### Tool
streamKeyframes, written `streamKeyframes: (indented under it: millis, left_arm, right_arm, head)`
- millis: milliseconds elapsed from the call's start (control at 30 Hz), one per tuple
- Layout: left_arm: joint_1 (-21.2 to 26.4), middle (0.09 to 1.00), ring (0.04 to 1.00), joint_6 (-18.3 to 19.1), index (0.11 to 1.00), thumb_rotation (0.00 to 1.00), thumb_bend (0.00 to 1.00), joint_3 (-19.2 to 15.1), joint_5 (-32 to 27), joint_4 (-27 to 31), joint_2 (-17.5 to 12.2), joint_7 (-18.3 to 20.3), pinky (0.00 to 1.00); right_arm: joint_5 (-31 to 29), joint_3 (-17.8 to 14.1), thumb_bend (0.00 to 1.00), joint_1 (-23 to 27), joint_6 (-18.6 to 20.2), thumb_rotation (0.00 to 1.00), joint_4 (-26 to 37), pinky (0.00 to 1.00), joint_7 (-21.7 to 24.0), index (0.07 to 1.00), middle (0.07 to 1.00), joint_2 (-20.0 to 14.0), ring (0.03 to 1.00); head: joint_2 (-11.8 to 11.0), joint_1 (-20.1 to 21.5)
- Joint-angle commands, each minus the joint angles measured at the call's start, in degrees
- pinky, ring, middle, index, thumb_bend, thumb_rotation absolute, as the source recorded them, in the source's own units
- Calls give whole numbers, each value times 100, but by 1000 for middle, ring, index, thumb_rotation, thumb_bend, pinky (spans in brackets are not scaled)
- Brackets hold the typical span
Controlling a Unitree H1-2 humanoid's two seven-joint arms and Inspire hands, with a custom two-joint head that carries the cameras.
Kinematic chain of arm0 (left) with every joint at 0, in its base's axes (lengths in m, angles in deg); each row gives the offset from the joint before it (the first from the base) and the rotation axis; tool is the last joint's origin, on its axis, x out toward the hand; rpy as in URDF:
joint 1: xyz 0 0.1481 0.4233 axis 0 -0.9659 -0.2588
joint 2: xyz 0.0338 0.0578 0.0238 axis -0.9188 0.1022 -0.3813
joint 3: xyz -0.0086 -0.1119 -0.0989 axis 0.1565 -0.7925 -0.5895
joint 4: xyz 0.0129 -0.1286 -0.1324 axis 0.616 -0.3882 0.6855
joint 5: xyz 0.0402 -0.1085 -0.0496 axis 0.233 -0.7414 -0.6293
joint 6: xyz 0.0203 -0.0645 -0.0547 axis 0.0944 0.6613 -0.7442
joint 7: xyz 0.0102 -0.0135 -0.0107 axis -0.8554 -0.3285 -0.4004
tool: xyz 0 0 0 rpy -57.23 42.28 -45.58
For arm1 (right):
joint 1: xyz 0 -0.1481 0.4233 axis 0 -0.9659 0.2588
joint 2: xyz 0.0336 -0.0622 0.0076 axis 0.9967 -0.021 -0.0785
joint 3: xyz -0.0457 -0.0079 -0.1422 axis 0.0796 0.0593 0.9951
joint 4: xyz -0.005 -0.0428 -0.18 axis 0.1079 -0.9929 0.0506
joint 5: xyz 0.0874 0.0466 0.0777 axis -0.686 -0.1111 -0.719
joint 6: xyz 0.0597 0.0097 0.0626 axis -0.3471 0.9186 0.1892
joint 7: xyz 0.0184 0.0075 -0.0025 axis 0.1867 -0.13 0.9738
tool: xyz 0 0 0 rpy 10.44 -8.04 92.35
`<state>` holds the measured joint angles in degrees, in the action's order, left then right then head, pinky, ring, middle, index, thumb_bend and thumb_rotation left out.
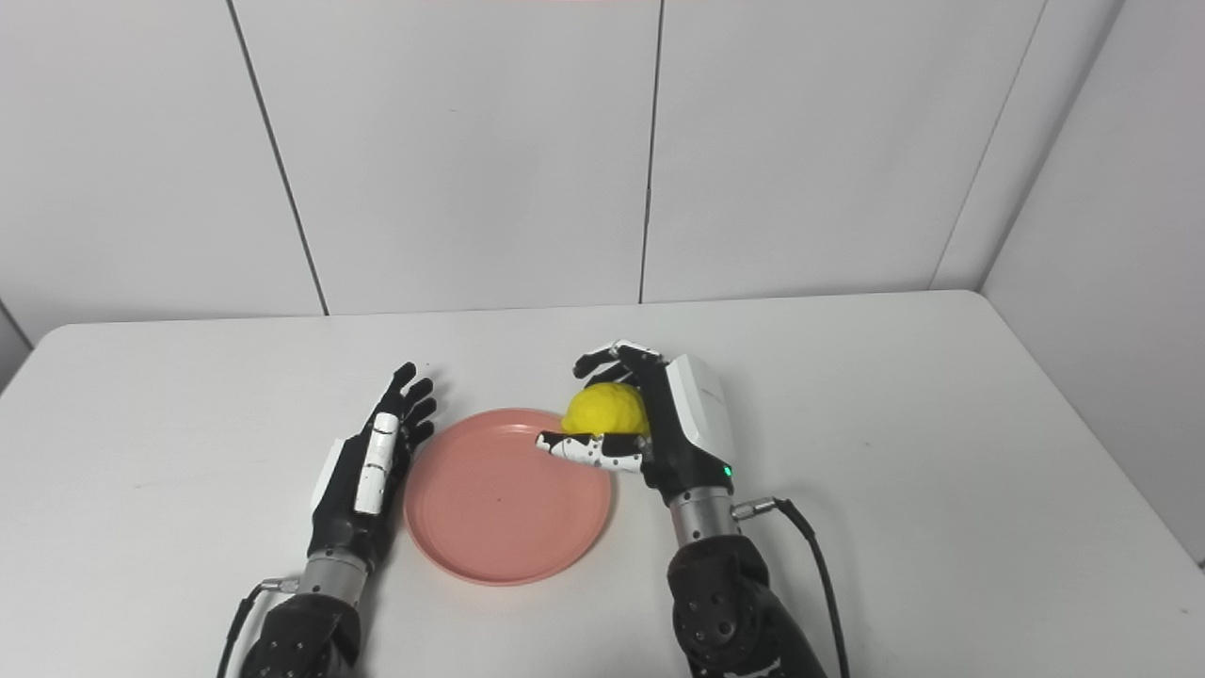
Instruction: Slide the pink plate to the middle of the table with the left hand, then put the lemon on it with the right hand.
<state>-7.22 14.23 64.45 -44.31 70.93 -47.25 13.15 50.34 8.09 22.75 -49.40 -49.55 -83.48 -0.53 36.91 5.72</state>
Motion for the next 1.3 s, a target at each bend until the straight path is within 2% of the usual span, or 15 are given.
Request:
streamKeyframes:
  millis: [0,100,267,367,533,633,767,1067,1233,1267]
  left_arm:
    - [-78,934,931,-97,934,1000,651,50,85,-177,89,-76,926]
    - [-75,937,935,-165,934,1000,656,56,156,-219,113,-138,937]
    - [-83,941,939,-205,936,1000,660,58,216,-239,154,-190,943]
    - [-67,943,948,-256,938,1000,647,72,295,-265,163,-234,951]
    - [-53,951,962,-370,947,1000,635,61,251,-334,196,-241,972]
    - [-63,946,951,-418,946,1000,629,43,223,-323,232,-264,939]
    - [-76,940,935,-438,939,1000,629,5,161,-320,250,-253,910]
    - [-94,936,938,-312,929,1000,667,0,258,-277,244,-328,913]
    - [-95,938,947,-345,931,1000,668,0,244,-280,236,-313,935]
    - [-95,935,946,-350,928,1000,661,2,247,-282,235,-312,936]
  right_arm:
    - [62,62,506,241,-423,0,98,236,46,546,455,48,353]
    - [63,167,514,266,-413,0,52,233,149,495,504,115,396]
    - [107,279,515,365,-532,0,-124,221,230,488,508,191,401]
    - [154,391,509,456,-653,0,-351,280,246,540,466,202,373]
    - [199,502,509,519,-605,0,-551,302,380,545,474,220,375]
    - [260,568,509,532,-642,0,-730,305,418,542,474,217,375]
    - [433,707,508,545,-806,0,-1075,286,352,546,457,148,369]
    - [697,845,511,565,-1037,0,-1536,389,211,544,475,132,405]
    - [868,873,511,538,-1028,0,-1580,368,138,549,461,96,404]
    - [918,879,512,532,-1044,0,-1590,409,95,545,475,83,410]
  head:
    - [-1,-100]
    - [-5,-180]
    - [-18,-316]
    - [-45,-340]
    - [-101,-371]
    - [-106,-358]
    - [-114,-334]
    - [-109,-328]
    - [-105,-318]
    - [-105,-324]
